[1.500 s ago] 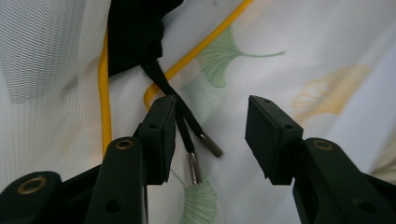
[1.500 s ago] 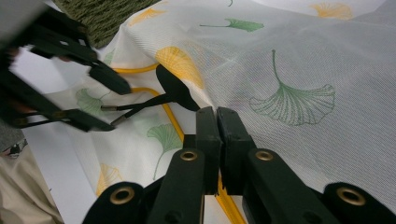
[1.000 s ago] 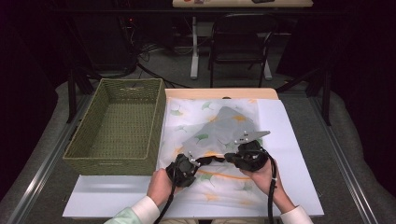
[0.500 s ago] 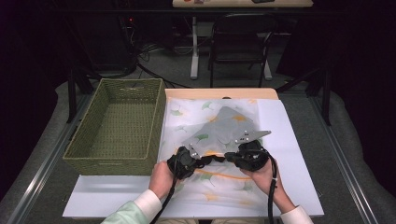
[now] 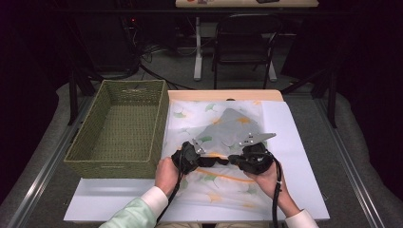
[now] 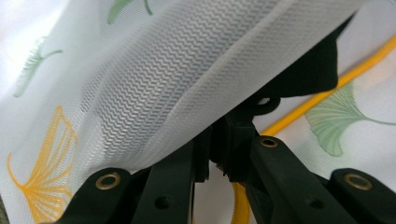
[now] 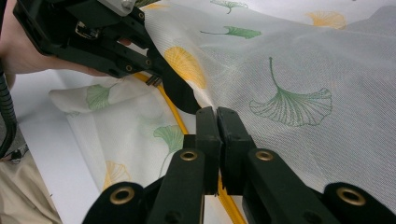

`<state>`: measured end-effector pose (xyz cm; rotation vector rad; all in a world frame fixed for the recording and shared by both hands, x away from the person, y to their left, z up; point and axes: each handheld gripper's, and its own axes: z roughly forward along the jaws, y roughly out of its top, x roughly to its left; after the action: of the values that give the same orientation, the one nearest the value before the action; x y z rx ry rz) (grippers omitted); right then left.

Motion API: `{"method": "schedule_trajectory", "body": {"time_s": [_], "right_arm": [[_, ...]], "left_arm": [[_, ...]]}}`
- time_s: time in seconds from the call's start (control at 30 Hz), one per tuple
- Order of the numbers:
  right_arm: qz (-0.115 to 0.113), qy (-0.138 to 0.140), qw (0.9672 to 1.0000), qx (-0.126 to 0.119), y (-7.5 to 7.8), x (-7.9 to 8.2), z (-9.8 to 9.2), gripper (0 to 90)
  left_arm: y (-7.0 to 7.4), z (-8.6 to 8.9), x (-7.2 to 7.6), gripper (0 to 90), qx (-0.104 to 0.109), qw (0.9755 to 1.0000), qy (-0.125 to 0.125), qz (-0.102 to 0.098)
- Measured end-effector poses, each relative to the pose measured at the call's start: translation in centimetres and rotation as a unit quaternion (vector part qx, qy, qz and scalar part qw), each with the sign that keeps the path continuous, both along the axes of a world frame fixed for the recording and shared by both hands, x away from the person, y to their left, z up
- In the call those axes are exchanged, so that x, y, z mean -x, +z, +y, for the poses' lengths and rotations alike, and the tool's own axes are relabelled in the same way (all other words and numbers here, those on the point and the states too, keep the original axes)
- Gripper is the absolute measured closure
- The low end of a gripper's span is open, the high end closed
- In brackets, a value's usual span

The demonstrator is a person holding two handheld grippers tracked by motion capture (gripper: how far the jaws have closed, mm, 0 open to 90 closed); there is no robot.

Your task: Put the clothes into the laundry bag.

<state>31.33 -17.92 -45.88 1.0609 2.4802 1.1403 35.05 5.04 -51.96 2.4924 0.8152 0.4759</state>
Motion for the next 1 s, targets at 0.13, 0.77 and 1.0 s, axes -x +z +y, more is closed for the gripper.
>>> {"method": "schedule_trajectory", "body": {"time_s": [0.13,0.77,1.0], "right_arm": [[0.001,0.002,1.0,-0.001,0.0,0.0,0.1,87.9],[0.001,0.0,1.0,-0.002,0.1,0.0,-0.1,87.9],[0.005,0.003,1.0,0.0,-0.1,0.0,0.0,87.9]], "left_arm": [[0.0,0.0,-0.1,83.5,0.003,0.9999,0.004,-0.011],[-0.3,0.8,-0.4,80.9,-0.031,0.9991,-0.014,0.026],[0.0,2.0,0.3,59.7,-0.016,0.9985,-0.012,0.051]]}}
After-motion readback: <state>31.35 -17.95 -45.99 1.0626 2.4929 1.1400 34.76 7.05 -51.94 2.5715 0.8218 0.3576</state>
